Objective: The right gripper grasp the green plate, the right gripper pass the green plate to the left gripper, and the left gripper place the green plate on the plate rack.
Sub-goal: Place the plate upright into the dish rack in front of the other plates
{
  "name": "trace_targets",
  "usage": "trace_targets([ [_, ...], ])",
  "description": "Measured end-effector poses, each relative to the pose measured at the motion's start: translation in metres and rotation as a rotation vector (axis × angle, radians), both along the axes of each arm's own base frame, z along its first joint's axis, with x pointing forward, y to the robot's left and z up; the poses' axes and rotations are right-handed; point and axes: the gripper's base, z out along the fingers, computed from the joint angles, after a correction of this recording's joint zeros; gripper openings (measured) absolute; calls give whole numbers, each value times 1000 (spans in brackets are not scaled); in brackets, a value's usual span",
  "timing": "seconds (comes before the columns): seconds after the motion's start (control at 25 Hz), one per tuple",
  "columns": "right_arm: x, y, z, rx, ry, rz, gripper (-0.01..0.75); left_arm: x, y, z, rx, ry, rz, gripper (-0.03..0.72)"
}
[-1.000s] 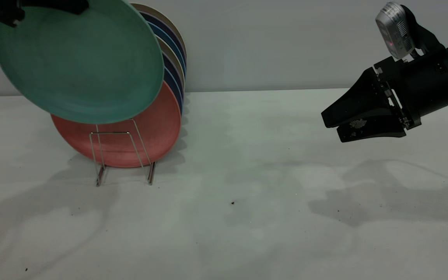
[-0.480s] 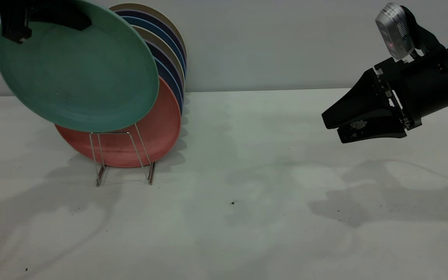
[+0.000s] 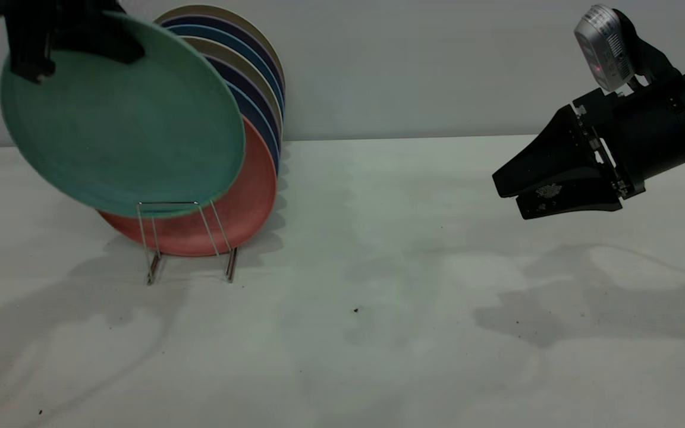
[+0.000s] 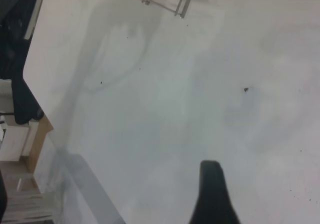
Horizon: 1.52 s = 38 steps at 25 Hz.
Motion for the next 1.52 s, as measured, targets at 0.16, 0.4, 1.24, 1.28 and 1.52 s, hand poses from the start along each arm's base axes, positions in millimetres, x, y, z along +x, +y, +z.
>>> trace_targets([
  [0.16,0,0,0,-1,0,1,564,3,-3,-11,3,25,-4,107],
  [0.4,0,0,0,-1,0,2,564,7,-12,-28,10,58,-19,107],
  [1.24,-1,0,-1,-12,-1,10,564,17,-11,-61,31,97,21,169],
  [1.28,-1,-1,-1,-13,-1,9,564,17,-11,-61,31,97,21,200],
  [1.52,-1,-1,-1,-13,-1,9,564,16,-12,-61,25,108,12,388],
])
